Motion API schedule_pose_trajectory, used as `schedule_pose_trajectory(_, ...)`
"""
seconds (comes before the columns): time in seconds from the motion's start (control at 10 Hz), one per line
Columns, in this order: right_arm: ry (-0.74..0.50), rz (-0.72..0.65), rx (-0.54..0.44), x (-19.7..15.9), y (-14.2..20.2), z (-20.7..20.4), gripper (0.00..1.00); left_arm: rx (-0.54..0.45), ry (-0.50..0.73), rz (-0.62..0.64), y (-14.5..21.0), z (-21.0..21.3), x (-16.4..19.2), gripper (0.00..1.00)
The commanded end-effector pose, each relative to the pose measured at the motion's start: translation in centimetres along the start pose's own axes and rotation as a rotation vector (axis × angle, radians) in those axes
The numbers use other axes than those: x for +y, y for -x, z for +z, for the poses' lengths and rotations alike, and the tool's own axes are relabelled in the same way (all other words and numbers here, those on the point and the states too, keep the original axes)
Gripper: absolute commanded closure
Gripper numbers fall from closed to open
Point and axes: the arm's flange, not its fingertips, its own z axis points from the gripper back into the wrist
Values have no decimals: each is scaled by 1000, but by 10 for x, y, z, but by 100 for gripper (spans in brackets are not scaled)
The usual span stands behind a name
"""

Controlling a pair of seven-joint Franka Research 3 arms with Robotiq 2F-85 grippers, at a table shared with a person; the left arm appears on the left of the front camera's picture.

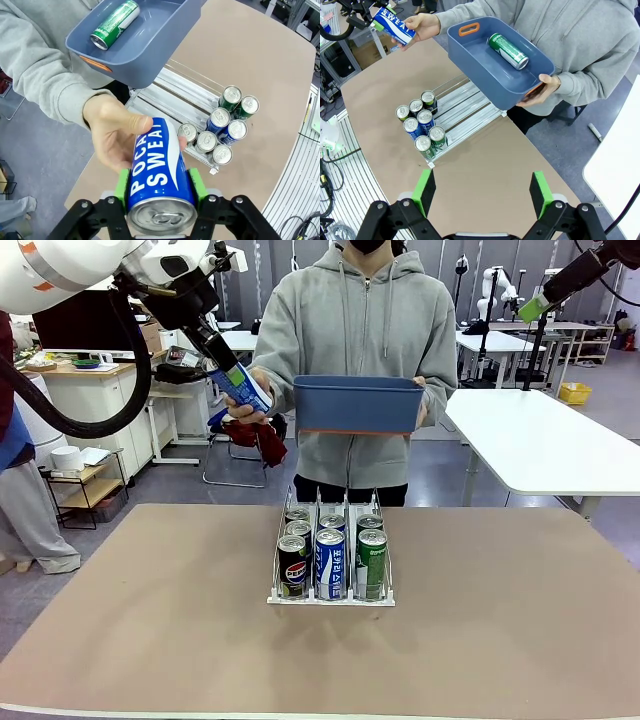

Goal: Fill the beverage cans into the dispenser.
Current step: Place the picked Ionic drink in the line of the Automatic Can Dispenser with the same cans.

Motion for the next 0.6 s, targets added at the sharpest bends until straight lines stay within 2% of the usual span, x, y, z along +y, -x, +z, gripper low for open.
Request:
schedule_pose_trajectory(0.0, -3, 1, 2, 1, 0, 0, 0, -1, -2, 2, 1, 2, 1, 100)
schedule_pose_trajectory(0.5, -3, 1, 2, 1, 0, 0, 0, -1, -2, 2, 1, 2, 1, 100)
